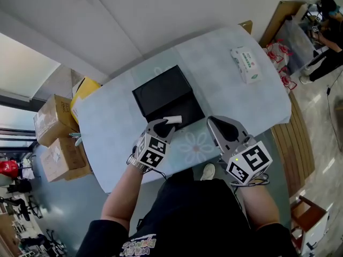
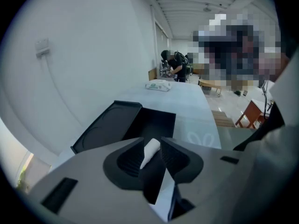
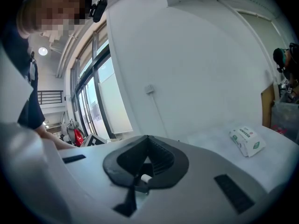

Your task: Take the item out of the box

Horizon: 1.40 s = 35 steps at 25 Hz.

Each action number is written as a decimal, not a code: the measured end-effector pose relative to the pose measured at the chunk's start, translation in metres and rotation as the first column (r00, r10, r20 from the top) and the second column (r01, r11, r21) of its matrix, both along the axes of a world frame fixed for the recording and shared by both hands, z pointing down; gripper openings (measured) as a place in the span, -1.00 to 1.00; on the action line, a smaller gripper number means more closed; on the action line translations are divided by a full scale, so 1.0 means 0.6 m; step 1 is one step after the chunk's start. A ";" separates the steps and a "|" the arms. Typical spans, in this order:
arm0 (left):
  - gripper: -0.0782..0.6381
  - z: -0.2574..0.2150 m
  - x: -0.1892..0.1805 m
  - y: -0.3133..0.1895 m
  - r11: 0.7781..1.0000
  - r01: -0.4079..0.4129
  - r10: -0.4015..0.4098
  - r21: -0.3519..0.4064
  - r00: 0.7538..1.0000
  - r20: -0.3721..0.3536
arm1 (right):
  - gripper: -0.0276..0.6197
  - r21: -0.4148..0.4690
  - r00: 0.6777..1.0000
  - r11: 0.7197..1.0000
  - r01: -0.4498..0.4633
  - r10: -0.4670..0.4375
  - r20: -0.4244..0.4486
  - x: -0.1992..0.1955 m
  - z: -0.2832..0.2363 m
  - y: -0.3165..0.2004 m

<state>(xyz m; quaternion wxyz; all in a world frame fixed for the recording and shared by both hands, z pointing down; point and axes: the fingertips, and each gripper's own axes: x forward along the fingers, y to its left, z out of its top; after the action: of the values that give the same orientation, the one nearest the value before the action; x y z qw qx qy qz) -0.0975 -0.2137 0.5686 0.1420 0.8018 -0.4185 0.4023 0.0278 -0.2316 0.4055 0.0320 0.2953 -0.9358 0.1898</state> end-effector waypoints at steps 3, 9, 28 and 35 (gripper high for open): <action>-0.45 0.028 -0.004 -0.004 0.996 -0.062 0.065 -0.064 0.997 0.038 | -0.89 -0.019 1.000 1.000 -0.014 0.014 -0.006 -0.001 0.010 -0.007; -0.39 0.072 -0.008 -0.020 0.977 -0.167 0.182 -0.132 0.977 0.114 | -0.89 -0.058 0.999 0.998 -0.037 0.036 -0.022 -0.002 0.035 -0.016; -0.30 0.169 0.012 -0.037 0.878 -0.388 0.456 -0.280 0.854 0.249 | -0.89 -0.146 0.995 0.985 -0.096 0.092 -0.033 0.014 0.094 -0.040; -0.30 0.188 0.017 -0.044 0.867 -0.406 0.481 -0.291 0.834 0.271 | -0.89 -0.162 0.993 0.980 -0.115 0.111 -0.035 0.024 0.106 -0.040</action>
<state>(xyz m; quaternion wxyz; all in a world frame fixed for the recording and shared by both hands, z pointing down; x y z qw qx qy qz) -0.0871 -0.2401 0.6812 0.0595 0.7759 -0.1904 0.5985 0.0424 -0.2558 0.4691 0.0573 0.3466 -0.8983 0.2639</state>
